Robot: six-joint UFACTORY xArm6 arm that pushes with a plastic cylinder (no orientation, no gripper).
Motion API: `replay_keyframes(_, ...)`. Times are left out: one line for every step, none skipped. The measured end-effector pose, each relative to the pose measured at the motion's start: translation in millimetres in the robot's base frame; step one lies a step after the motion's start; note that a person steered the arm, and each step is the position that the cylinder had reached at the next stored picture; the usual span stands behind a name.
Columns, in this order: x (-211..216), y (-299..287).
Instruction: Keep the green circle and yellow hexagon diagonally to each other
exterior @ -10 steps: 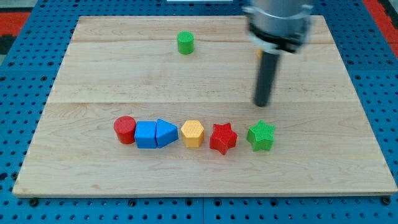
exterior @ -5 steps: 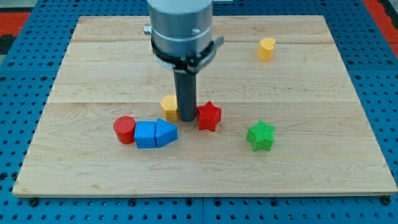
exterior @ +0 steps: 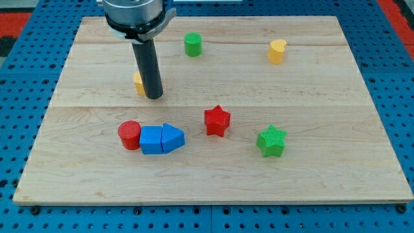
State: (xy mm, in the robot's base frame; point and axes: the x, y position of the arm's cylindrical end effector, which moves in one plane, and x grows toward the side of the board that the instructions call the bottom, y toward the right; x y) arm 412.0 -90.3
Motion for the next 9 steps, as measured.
replay_keyframes(-12.0,74.9)
replay_keyframes(-87.6,104.6)
replay_keyframes(-144.2,118.4)
replay_keyframes(-170.5,65.5)
replay_keyframes(-160.4,27.2)
replay_keyframes(-135.4,22.7)
replay_keyframes(-130.5,29.2)
replay_keyframes(-110.4,-21.6)
replay_keyframes(-149.9,-11.4)
